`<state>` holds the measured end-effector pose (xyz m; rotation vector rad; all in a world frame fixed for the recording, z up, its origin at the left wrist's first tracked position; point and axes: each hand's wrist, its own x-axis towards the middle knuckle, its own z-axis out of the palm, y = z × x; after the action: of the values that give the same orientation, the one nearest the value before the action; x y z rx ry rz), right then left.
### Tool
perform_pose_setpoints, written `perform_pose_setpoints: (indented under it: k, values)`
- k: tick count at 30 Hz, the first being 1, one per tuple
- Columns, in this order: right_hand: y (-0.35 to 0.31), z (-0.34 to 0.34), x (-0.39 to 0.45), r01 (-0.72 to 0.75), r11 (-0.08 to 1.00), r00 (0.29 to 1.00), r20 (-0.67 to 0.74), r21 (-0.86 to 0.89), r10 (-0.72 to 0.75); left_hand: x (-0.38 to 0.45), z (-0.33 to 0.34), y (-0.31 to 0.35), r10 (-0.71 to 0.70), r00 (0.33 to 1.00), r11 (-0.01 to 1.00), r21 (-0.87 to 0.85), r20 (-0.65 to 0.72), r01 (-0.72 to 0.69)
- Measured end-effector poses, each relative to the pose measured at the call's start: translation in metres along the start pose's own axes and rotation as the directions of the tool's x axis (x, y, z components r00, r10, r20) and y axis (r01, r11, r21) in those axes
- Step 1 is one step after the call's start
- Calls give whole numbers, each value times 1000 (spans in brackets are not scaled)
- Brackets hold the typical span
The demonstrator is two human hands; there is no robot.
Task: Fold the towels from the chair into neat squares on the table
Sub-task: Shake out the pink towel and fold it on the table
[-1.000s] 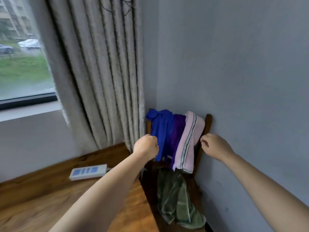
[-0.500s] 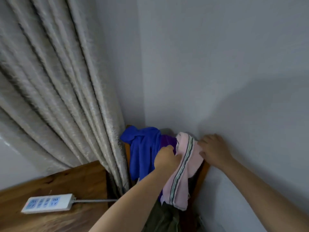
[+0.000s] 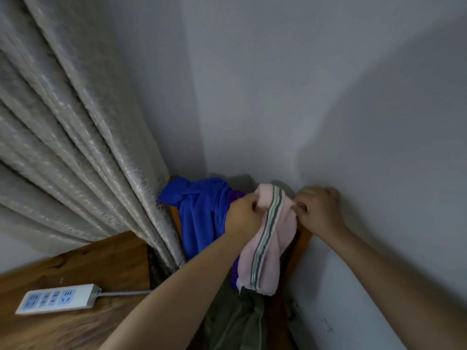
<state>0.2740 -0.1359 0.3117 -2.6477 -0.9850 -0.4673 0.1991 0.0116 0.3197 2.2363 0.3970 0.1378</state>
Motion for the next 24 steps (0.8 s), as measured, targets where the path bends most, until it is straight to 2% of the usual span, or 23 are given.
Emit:
perform_pose_setpoints:
  k: [4, 11, 14, 17, 22, 24]
  values:
    - [-8, -27, 13, -60, 977, 974, -203, 202, 102, 7, -29, 18, 43, 996, 986, -157, -74, -54]
    - [-39, -86, 38, 115, 982, 841, -541, 150, -16, -17, -90, 48, 182, 950, 955, -185, -253, -232]
    - [-79, -106, 41, 222, 968, 793, -600, 115, -110, -45, -125, 45, 193, 922, 947, -183, -335, -265]
    - [-131, -118, 40, 341, 933, 751, -632, 120, -193, -80, -161, 25, 137, 904, 951, -203, -405, -235]
    - [-272, -123, 6, 506, 851, 714, -621, 139, -323, -187, -240, -55, 55, 847, 934, -272, -529, -231]
    - [-316, -123, -9, 524, 839, 724, -596, 147, -348, -223, -262, -82, 30, 828, 944, -257, -560, -208]
